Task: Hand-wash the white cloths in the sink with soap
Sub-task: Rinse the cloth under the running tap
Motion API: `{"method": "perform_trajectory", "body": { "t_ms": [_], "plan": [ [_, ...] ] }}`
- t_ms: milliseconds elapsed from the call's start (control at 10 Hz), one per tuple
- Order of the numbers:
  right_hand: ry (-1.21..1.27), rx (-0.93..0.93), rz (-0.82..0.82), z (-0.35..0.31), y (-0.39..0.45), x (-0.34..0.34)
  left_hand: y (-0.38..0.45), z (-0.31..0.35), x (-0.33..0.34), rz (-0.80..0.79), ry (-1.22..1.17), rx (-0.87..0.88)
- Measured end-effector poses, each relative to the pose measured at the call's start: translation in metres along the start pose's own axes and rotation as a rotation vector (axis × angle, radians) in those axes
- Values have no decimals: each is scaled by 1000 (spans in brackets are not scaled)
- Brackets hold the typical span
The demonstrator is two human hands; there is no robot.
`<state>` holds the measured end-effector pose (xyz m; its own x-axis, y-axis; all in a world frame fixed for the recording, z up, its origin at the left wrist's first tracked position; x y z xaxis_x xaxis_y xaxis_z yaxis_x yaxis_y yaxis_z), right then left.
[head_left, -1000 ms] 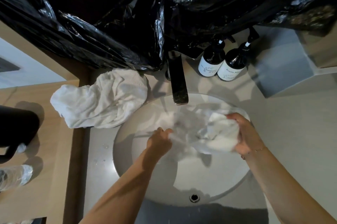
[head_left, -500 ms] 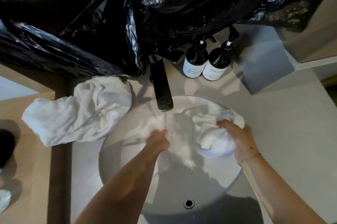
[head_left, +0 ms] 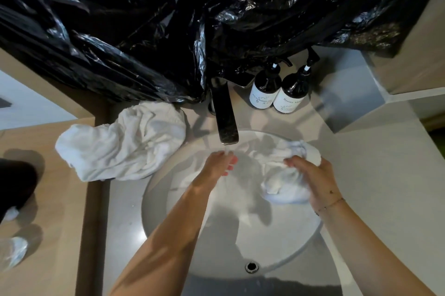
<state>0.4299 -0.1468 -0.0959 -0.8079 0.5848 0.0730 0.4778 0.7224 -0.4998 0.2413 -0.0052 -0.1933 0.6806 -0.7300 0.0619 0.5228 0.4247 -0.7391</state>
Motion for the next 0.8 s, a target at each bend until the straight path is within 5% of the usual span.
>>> {"method": "perform_trajectory", "body": {
  "t_ms": [300, 500, 600, 700, 800],
  "plan": [
    [-3, -9, -166, -7, -1, 24, -7, 26, 9, 8, -211, 116],
    [-152, 17, -494, -11, 4, 81, -40, -24, -3, -92, -292, -59],
    [-168, 67, -570, -7, 13, 109, -54, -51, 9, -383, -740, -208],
    [-217, 122, -688, -3, 18, 134, -61, -39, 6, -390, -1065, -126],
    [-206, 157, -788, 4, 19, 147, -75, -17, -2, -227, -998, -54]
  ]
}}
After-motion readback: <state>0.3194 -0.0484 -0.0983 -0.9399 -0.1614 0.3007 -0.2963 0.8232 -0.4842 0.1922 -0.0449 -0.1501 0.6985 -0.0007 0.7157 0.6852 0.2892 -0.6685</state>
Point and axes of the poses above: each hand's wrist, its own y-axis towards the middle knuckle, its own x-axis out of the palm, z = x × y, the point moved 7 cm from there along y, towards the middle knuckle, and after that the axes turned 15 degrees about -z, right-handed, at the moved point
